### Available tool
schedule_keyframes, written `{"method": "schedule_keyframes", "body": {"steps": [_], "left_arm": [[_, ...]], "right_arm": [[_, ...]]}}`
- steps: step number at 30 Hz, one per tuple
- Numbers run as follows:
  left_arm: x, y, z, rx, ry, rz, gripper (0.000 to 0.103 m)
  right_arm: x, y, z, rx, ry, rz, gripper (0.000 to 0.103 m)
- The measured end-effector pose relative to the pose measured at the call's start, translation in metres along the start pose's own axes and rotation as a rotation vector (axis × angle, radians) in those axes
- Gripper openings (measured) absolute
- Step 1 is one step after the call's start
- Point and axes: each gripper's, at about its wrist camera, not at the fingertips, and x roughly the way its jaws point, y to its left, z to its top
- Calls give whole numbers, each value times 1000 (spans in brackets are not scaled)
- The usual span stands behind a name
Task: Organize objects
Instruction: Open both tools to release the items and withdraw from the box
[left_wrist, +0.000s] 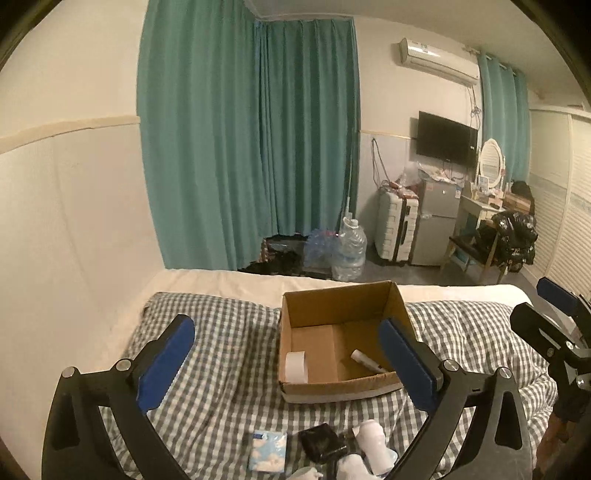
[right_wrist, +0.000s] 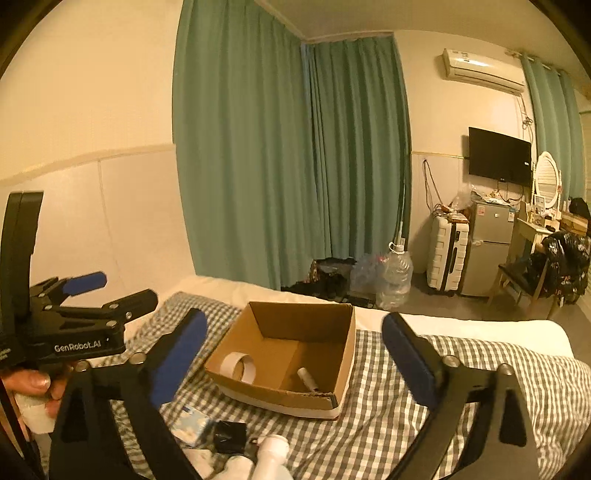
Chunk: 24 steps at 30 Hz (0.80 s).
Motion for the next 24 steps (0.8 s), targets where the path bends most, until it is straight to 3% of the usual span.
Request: {"method": "schedule_keyframes", "body": {"steps": [13, 24], "left_arm": [[-49, 10, -12, -5, -71, 35, 103], [-42, 13, -45, 15, -81, 76, 103]], "right_arm": [[-41, 19, -6, -26, -37, -48, 102], [-41, 27, -31, -32, -13, -34, 102]]}}
